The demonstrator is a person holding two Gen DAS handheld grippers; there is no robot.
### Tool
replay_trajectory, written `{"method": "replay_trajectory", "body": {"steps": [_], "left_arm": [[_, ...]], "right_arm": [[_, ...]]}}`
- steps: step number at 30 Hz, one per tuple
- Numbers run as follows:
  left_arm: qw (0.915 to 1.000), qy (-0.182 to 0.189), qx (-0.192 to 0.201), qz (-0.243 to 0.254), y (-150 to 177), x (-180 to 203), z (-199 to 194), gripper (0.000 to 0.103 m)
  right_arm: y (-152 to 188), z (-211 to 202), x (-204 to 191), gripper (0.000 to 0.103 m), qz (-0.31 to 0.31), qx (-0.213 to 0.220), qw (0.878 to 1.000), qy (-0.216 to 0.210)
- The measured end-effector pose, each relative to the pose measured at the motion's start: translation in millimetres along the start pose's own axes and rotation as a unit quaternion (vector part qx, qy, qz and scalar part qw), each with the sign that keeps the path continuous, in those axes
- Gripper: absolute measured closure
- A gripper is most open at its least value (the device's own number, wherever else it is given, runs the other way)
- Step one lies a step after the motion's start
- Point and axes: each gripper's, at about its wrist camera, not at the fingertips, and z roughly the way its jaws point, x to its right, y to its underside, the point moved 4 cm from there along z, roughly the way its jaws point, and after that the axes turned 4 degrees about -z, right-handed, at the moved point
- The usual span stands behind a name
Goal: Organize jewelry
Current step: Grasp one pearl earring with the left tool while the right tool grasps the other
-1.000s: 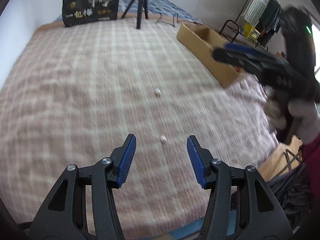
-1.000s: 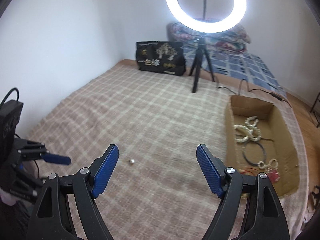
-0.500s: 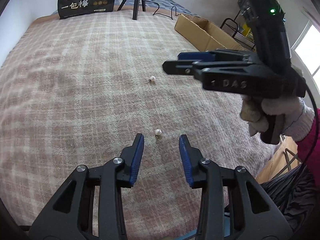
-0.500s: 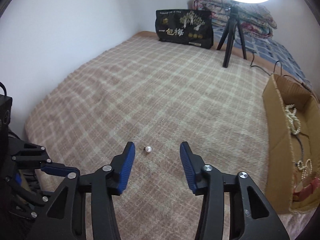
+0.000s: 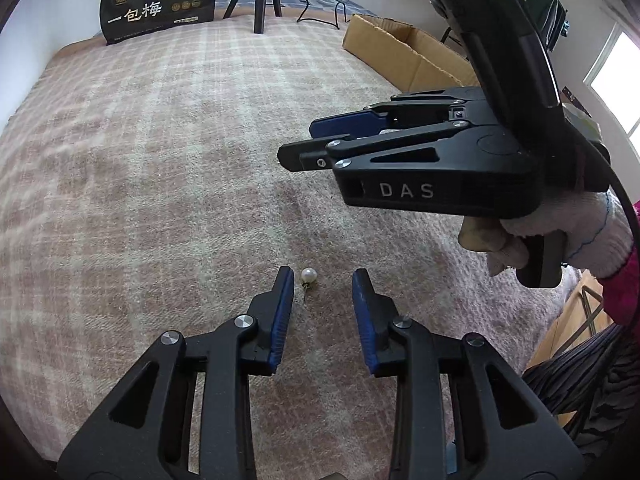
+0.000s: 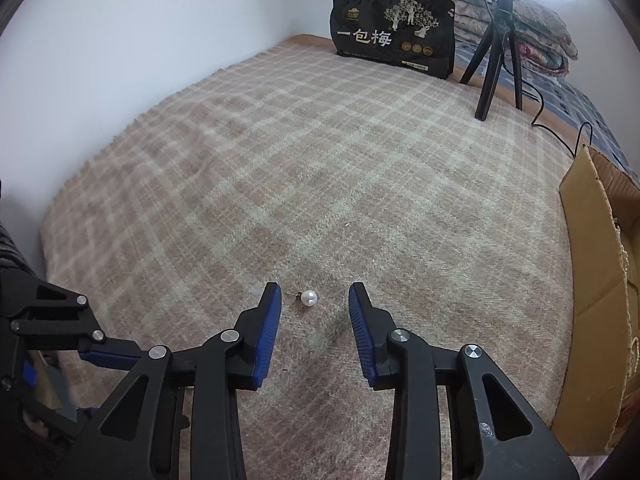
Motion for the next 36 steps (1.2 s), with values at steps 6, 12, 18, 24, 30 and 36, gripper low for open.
{"method": "replay_trajectory", "body": {"steps": [6, 12, 18, 24, 30, 36], "left_arm": [[1.0000, -0.006, -0.004, 0.002, 1.4, -1.9, 5.0, 0.079], [0.9999, -0.005, -0.007, -0.008, 1.8, -6.6, 6.9, 0.080], [0.9999, -0.009, -0.008, -0.010, 1.3, -8.8, 11.7, 0.085], [0.9998, -0.008, -0.008, -0.015, 0.4, -10.9, 13.5, 0.096], [0.9998, -0.008, -0.001, -0.016, 1.4, -10.9, 7.9, 0.097], [0.9997, -0.008, 0.009, -0.019, 0.9, -13.3, -1.0, 0.097]], "right_arm": [[0.5, 5.7, -4.2, 0.077, -0.013, -0.010, 1.000, 0.005], [-0.7, 7.9, -4.5, 0.077, -0.015, -0.012, 1.000, 0.007], [-4.3, 15.1, -7.7, 0.087, -0.025, -0.020, 0.999, 0.013], [-5.4, 16.0, -7.7, 0.094, -0.020, -0.019, 1.000, 0.008], [-6.3, 12.3, -8.0, 0.094, -0.020, -0.014, 1.000, 0.010], [-10.4, -1.1, -4.3, 0.095, -0.012, 0.000, 1.000, 0.013]]}}
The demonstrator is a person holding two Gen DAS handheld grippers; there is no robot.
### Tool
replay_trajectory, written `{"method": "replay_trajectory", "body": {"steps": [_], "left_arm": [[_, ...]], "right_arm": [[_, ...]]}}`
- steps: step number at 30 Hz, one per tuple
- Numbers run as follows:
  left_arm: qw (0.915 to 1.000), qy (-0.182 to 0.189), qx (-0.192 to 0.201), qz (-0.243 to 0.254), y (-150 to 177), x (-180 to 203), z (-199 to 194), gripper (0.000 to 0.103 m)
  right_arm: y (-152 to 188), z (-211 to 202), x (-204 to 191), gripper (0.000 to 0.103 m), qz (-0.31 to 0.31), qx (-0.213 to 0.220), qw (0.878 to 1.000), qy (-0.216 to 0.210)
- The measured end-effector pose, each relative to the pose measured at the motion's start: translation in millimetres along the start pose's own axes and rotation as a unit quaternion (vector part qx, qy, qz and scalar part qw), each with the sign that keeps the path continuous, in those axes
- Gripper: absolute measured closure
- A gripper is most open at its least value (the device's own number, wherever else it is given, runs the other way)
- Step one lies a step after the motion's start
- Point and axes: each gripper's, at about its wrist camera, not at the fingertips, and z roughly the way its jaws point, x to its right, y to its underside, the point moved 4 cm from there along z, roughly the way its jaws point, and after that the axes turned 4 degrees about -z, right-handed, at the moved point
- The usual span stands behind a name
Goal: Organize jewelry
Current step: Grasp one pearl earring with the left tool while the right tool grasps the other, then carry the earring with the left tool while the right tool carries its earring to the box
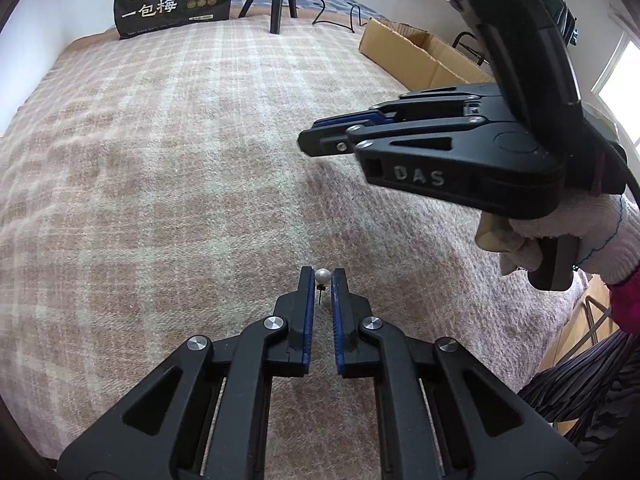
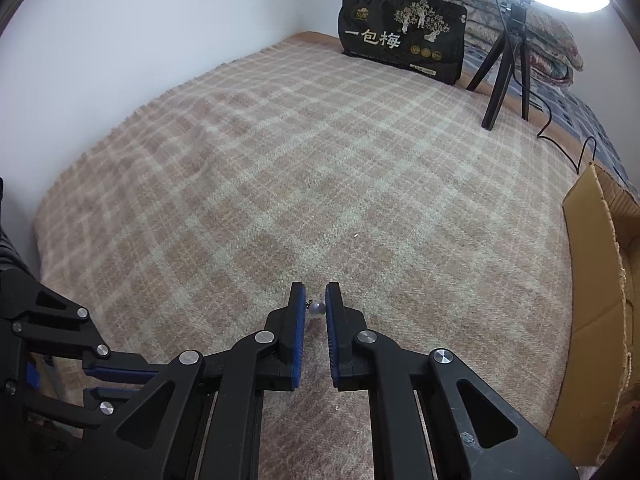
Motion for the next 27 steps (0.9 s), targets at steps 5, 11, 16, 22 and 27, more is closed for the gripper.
{"method": "replay_trajectory", "body": {"steps": [5, 11, 16, 22, 27], "left_arm": [[1.0000, 0.002, 0.008, -0.003, -3.6, -0.9, -6.3, 0.097], [0.9998, 0.006, 0.021, -0.005, -7.0, -0.3, -16.0, 0.097], [0.9995, 0.009, 0.031, -0.008, -10.5, 0.2, -24.6, 0.097], [0.9989, 0.017, 0.043, -0.005, -21.1, 7.9, -32.7, 0.097], [0.9982, 0.029, 0.053, -0.008, -36.4, 18.4, -36.6, 0.097]], "right_arm": [[-2.2, -17.2, 7.5, 0.095, 0.013, 0.016, 1.000, 0.006], [-6.0, -38.1, 15.7, 0.095, 0.026, 0.036, 0.999, 0.014], [-6.3, -57.2, 25.9, 0.095, 0.040, 0.052, 0.998, 0.022], [-3.8, -84.2, 46.1, 0.095, 0.060, 0.073, 0.995, 0.039], [1.6, -105.5, 64.6, 0.095, 0.077, 0.088, 0.991, 0.058]]}}
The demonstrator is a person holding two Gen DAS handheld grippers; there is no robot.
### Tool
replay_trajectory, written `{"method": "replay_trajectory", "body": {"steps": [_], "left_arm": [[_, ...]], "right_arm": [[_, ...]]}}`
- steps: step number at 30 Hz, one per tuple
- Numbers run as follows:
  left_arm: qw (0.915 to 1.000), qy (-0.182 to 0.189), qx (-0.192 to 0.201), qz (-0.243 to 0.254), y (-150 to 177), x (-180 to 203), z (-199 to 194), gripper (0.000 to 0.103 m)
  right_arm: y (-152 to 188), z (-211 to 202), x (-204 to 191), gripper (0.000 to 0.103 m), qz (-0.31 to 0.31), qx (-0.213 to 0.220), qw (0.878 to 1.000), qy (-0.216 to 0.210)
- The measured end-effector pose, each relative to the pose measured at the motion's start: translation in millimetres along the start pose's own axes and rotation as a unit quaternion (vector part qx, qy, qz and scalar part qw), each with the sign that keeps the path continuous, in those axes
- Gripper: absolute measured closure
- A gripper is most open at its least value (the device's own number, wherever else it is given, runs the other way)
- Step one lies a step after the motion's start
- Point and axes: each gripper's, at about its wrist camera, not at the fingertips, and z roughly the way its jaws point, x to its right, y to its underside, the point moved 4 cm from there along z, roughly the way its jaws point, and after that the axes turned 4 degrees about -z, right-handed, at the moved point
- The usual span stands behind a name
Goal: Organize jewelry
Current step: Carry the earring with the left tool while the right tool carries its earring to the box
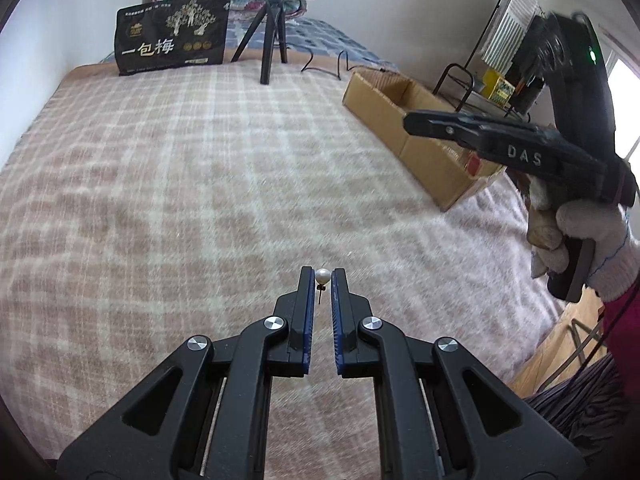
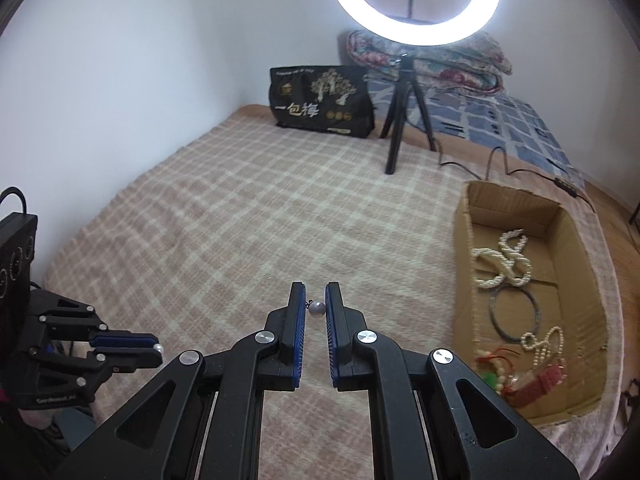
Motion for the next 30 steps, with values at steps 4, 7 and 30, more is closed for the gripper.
{"method": "replay_trajectory", "body": {"steps": [4, 7, 30], "left_arm": [[0.9999, 0.008, 0.014, -0.003, -17.5, 10.0, -0.5, 0.097], [0.9996, 0.014, 0.024, -0.001, -33.2, 20.1, 0.7, 0.097], [0.9974, 0.034, 0.034, 0.054, -140.0, 93.2, 72.3, 0.097]], "right_arm": [[3.3, -15.1, 20.2, 0.095, 0.018, 0.011, 1.000, 0.016], [9.3, -24.2, 35.2, 0.095, 0.028, 0.014, 0.999, 0.030], [47.0, -55.3, 128.2, 0.095, 0.103, -0.003, 0.990, 0.095]]}}
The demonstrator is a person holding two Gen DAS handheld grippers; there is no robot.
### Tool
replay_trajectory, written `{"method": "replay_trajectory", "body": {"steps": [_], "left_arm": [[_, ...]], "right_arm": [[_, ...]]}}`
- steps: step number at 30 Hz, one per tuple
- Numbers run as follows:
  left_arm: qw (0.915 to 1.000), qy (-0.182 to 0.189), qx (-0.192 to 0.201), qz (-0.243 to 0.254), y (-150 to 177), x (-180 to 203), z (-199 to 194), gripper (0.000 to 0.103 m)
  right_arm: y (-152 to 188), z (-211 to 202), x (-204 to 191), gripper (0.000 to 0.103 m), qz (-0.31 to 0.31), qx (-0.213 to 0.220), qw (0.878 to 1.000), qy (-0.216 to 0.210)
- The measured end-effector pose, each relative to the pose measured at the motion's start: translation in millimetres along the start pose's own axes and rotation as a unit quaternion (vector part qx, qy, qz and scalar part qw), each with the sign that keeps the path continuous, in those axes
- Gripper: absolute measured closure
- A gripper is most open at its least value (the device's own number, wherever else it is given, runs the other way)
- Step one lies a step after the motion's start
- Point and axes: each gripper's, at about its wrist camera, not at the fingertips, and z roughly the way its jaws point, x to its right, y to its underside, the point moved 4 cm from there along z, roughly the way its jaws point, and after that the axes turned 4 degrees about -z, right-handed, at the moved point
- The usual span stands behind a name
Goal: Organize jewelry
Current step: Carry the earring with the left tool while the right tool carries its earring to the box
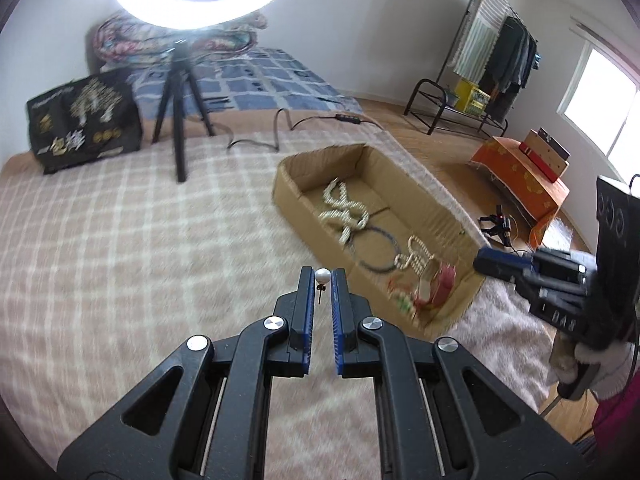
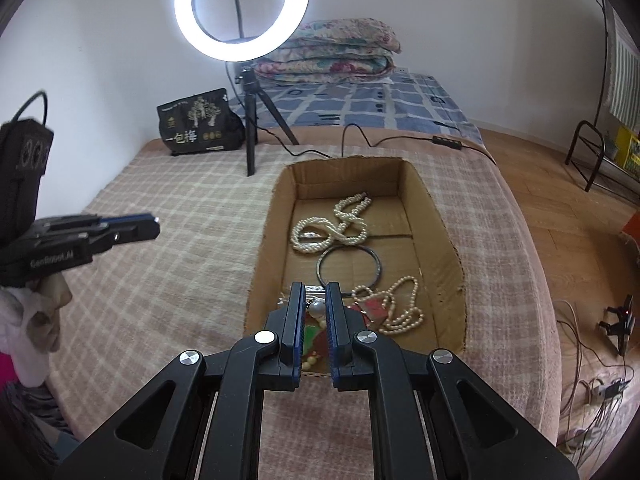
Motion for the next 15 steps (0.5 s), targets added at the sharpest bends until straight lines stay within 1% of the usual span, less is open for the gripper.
{"method": "replay_trajectory", "body": {"steps": [8, 15], "left_arm": [[0.9995, 0.019, 0.001, 0.026, -41.2, 36.6, 36.0, 0.097], [0.9984, 0.023, -0.006, 0.051, -64.0, 63.3, 68.3, 0.097]], "right_arm": [[2.2, 5.4, 16.9, 0.095, 0.014, -0.008, 1.000, 0.012], [-2.6, 11.6, 33.9, 0.095, 0.025, -0.010, 0.999, 0.024]]}}
